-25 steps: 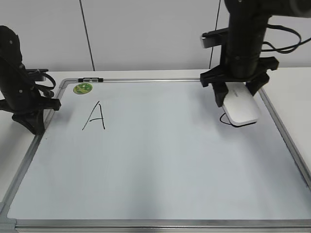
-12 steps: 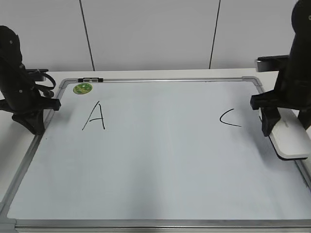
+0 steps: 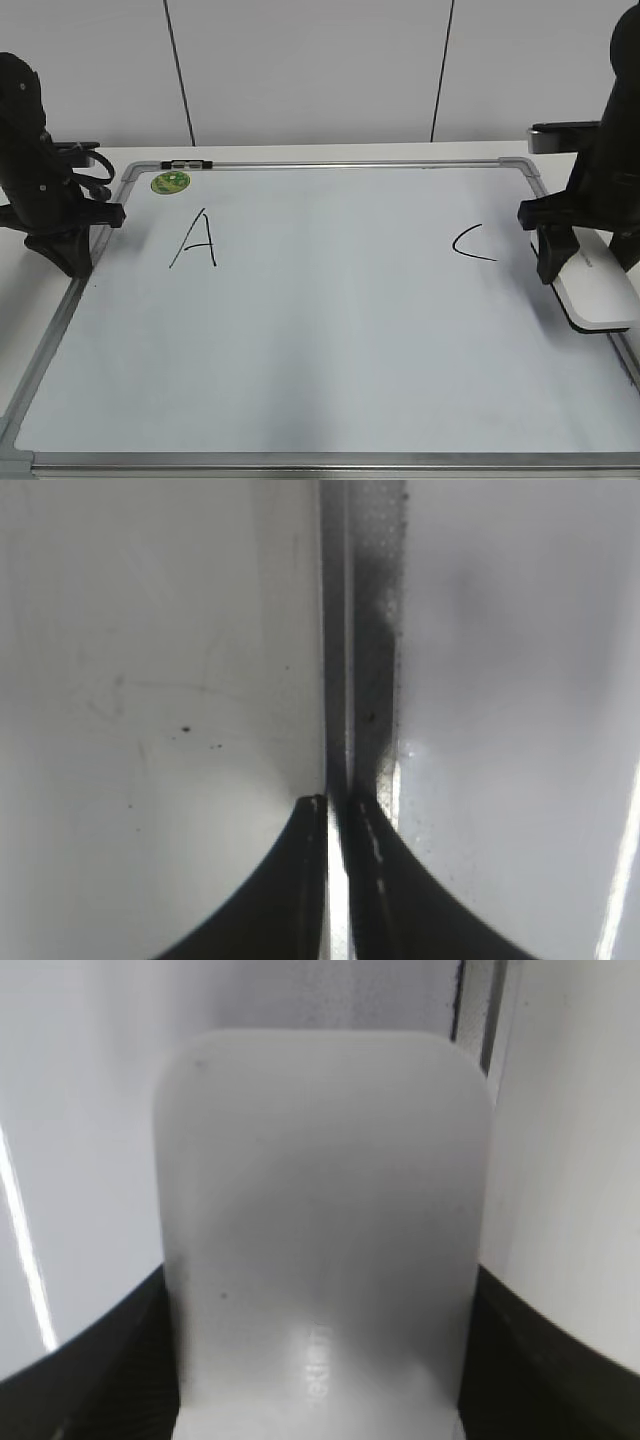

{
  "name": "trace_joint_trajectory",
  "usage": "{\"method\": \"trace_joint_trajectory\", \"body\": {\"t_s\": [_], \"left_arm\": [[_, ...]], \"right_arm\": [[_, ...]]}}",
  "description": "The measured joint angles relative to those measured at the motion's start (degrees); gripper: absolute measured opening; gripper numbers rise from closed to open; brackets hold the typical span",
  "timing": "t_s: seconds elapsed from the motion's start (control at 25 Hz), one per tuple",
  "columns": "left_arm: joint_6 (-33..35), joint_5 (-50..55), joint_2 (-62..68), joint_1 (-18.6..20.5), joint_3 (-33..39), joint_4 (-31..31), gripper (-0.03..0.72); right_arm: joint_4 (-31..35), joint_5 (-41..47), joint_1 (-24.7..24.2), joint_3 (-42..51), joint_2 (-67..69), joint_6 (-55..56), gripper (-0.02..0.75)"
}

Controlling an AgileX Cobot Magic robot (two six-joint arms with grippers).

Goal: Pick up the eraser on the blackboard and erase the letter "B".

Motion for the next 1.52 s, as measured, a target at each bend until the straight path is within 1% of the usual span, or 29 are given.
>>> {"method": "trace_joint_trajectory", "body": {"t_s": [0.4,0.68,0.84,1.0,1.36,1.52], "left_arm": [[0.0,0.0,0.0,0.0,0.0,0.0,0.034],[0.0,0.0,0.0,0.0,0.0,0.0,0.034],[0.0,0.0,0.0,0.0,0.0,0.0,0.034],[0.0,0.0,0.0,0.0,0.0,0.0,0.034],[0.0,0.0,0.0,0.0,0.0,0.0,0.034],[0.0,0.0,0.0,0.0,0.0,0.0,0.034]], "right_arm": [[0.0,-0.22,-0.04,-0.12,0.0,0.0,0.512],[-0.36,-2.51,-0.04,-0.12,0.14,0.0,0.512],[-0.93,-2.99,-0.04,-0.49,2.4,0.0,0.512],[-1.2,-3.11,-0.72,-0.49,4.89,0.0,0.512],[-1.29,-5.36,-3.04,-0.77,5.75,-0.95,0.512],[-1.02,-5.36,-3.13,-2.24,7.67,-1.41,0.512]]}}
